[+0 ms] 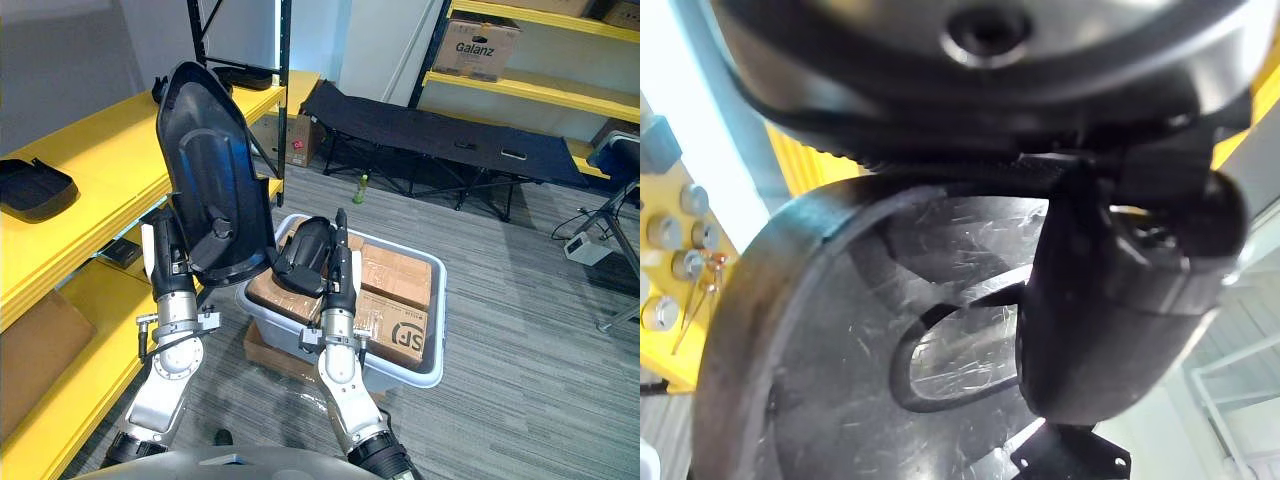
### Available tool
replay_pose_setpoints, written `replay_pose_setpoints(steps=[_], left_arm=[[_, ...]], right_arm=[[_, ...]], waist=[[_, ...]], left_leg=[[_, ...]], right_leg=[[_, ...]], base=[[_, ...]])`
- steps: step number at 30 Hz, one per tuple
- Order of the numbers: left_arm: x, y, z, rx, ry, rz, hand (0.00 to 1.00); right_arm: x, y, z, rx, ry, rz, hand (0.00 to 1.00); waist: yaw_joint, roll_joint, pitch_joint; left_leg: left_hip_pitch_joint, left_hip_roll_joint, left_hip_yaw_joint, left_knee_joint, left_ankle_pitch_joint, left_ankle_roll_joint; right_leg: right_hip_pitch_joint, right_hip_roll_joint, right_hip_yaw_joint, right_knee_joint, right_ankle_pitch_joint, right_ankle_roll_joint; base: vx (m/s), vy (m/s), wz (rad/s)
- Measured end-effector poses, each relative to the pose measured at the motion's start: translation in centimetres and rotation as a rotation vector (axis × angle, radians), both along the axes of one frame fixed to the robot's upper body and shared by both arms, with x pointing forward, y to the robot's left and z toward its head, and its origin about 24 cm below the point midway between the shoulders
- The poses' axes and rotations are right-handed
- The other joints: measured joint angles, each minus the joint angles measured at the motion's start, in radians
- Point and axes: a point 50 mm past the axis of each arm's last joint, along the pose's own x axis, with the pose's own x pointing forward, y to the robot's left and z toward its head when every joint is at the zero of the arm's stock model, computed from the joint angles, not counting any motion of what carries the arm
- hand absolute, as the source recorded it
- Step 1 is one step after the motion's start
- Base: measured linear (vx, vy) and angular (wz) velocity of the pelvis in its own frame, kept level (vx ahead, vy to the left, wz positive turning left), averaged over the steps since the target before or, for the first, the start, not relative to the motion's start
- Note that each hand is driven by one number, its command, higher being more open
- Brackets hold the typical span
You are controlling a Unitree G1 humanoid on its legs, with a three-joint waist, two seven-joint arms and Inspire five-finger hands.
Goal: Walk over and take three plastic housings, then place them on the shelf
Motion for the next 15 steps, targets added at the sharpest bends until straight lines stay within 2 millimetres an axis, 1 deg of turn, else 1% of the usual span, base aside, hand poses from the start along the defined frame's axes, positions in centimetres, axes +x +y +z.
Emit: replay_pose_setpoints(steps=[2, 3, 4, 5, 7, 9, 10, 12, 13, 15], left_arm=[[-0.1, 0.9, 0.0, 0.028, -0.004, 0.059, 0.00], [-0.2, 2.0, -0.1, 0.029, -0.006, 0.135, 0.00], [-0.5, 3.5, -0.3, 0.025, -0.005, 0.227, 0.00], [-0.7, 4.3, -0.4, 0.025, -0.003, 0.272, 0.00], [-1.8, 6.9, -0.9, 0.023, 0.012, 0.424, 0.00], [-2.6, 8.0, -1.3, 0.012, 0.025, 0.486, 0.00], [-3.2, 8.5, -1.7, 0.013, 0.037, 0.507, 0.00], [-3.7, 8.4, -2.1, -0.016, 0.039, 0.475, 0.00], [-3.9, 8.2, -2.2, -0.067, 0.036, 0.428, 0.00], [-4.1, 7.8, -2.1, -0.134, 0.030, 0.363, 0.00]], right_arm=[[-0.1, -0.3, -0.4, 0.059, 0.034, -0.017, 1.00], [-0.1, -1.5, -0.8, 0.103, 0.058, -0.074, 1.00], [-0.2, -3.1, -1.2, 0.155, 0.079, -0.141, 1.00], [-0.4, -4.0, -1.4, 0.173, 0.090, -0.179, 1.00], [-1.5, -7.3, -2.6, 0.204, 0.136, -0.313, 1.00], [-2.3, -9.0, -3.3, 0.201, 0.167, -0.368, 1.00], [-3.0, -9.9, -4.2, 0.193, 0.211, -0.393, 1.00], [-3.6, -10.5, -5.2, 0.179, 0.260, -0.392, 1.00], [-4.0, -10.3, -5.7, 0.179, 0.289, -0.364, 1.00], [-4.4, -9.9, -6.1, 0.183, 0.307, -0.307, 1.00]], waist=[[-0.002, 0.006, 0.006], [-0.003, 0.012, 0.010], [-0.003, 0.016, 0.012], [-0.004, 0.017, 0.013], [-0.003, 0.017, 0.013], [-0.002, 0.018, 0.013], [-0.002, 0.017, 0.014], [-0.003, 0.016, 0.014], [-0.003, 0.017, 0.015], [-0.002, 0.018, 0.019]], left_leg=[[0.000, 0.000, 0.002, 0.000, -0.001, -0.001], [0.000, 0.000, 0.004, 0.000, -0.002, 0.000], [0.000, 0.000, 0.005, 0.000, -0.004, -0.001], [0.000, 0.000, 0.006, 0.000, -0.005, -0.001], [0.000, 0.002, 0.010, 0.000, -0.008, -0.005], [-0.001, 0.002, 0.013, 0.000, -0.010, -0.007], [-0.001, 0.002, 0.016, 0.000, -0.012, -0.009], [-0.001, 0.003, 0.019, 0.000, -0.014, -0.011], [-0.001, 0.003, 0.021, 0.000, -0.015, -0.012], [-0.001, 0.003, 0.020, 0.000, -0.017, -0.012]], right_leg=[[-0.001, 0.000, 0.002, -0.001, 0.000, 0.000], [-0.001, 0.000, 0.004, -0.002, 0.000, 0.000], [-0.001, 0.000, 0.005, -0.003, 0.000, 0.001], [-0.001, 0.000, 0.005, -0.003, 0.000, 0.001], [-0.002, 0.003, 0.007, -0.006, 0.000, 0.000], [-0.002, 0.003, 0.009, -0.010, 0.000, -0.001], [-0.002, 0.003, 0.010, -0.014, 0.002, -0.003], [-0.002, 0.005, 0.013, -0.018, 0.002, -0.002], [-0.003, 0.006, 0.015, -0.019, 0.001, -0.002], [-0.003, 0.007, 0.014, -0.019, 0.000, -0.001]], base=[[0.00, 0.000, -0.02], [0.00, 0.000, -0.04], [0.00, 0.000, -0.03], [0.00, 0.000, -0.04], [0.00, 0.000, -0.04], [0.02, -0.005, -0.05], [0.04, -0.009, -0.05], [0.03, -0.008, -0.05], [0.02, -0.004, -0.04], [0.00, 0.000, 0.00]])
